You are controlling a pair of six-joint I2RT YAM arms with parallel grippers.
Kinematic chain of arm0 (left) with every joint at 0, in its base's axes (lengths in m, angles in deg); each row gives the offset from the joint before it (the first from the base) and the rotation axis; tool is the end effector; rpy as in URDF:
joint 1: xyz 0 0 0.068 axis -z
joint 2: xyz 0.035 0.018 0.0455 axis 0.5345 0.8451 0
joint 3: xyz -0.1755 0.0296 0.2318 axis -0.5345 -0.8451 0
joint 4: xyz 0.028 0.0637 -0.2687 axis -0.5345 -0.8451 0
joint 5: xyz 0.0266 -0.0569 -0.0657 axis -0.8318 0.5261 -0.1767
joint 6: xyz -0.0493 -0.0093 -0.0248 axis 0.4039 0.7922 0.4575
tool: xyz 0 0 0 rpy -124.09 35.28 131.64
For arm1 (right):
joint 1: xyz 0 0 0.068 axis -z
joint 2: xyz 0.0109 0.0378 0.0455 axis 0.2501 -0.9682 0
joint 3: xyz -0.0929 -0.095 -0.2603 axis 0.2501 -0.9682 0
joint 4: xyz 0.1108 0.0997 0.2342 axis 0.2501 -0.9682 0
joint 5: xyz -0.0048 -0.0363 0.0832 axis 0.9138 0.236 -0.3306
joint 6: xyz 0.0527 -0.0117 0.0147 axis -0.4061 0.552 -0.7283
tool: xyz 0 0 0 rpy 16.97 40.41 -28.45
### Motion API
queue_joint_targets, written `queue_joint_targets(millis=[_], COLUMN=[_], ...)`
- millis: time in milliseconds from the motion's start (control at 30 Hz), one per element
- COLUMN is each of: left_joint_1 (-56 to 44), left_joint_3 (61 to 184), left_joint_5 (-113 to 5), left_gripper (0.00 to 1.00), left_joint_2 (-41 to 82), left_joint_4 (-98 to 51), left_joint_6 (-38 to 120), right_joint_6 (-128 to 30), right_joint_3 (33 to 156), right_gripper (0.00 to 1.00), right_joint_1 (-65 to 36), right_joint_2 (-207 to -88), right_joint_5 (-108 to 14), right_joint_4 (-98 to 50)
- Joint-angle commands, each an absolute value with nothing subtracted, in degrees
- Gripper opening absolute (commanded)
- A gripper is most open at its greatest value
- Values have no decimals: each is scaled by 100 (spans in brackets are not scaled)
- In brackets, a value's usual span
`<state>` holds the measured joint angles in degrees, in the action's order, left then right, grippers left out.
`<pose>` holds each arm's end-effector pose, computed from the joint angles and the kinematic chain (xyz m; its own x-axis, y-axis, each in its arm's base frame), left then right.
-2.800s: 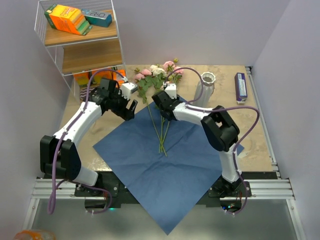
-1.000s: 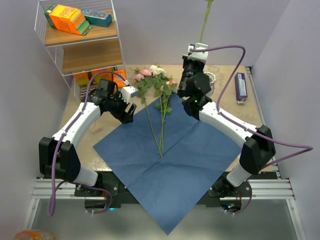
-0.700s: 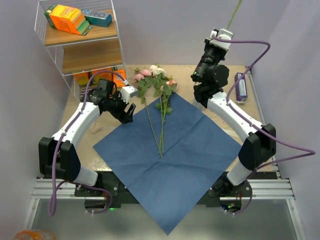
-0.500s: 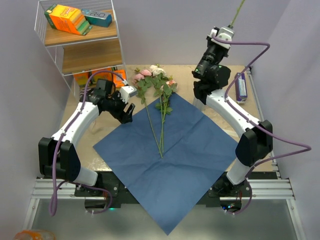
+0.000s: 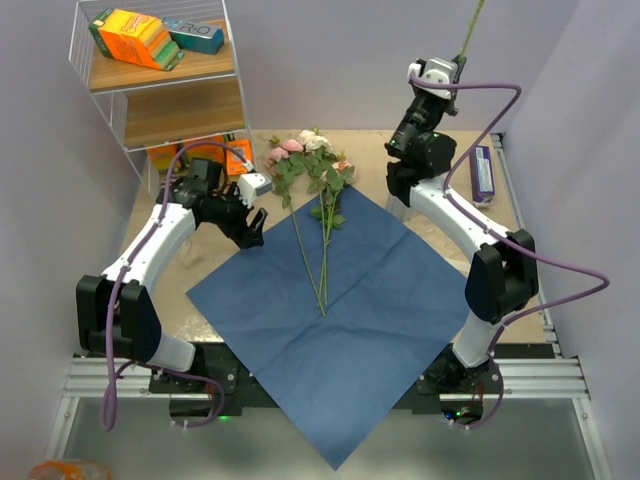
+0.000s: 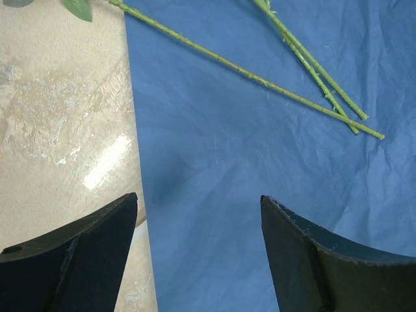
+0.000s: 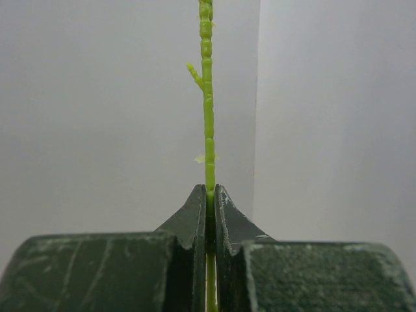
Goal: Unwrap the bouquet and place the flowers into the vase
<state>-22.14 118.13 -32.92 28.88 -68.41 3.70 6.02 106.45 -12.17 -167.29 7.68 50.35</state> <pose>0.3039 -0.0737 0.2896 -0.5899 0.4848 -0.6457 0.7250 0.6700 -0.1594 0.3634 0.1508 0.4780 0.5009 -0.3160 -0.8057 0.5925 0.8038 0.0531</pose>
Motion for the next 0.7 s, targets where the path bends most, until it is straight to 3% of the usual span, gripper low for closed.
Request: queue_joint_targets(millis=[0, 667], left_joint_1=[-2326, -2607], left_joint_3=[11968, 12285], left_joint_5=[-2996, -2407], left_gripper=[81, 81], left_joint_2=[2872, 3056], left_joint_4=[-6933, -7443], left_joint_6=[137, -497], right_joint_6=[857, 1446], right_joint_3=[10822, 11288], right_gripper=[0, 0], right_joint_1=[-1206, -1180], right_joint_2=[-16652, -17496], right_joint_5=[498, 454], right_joint_4=[5528, 6573])
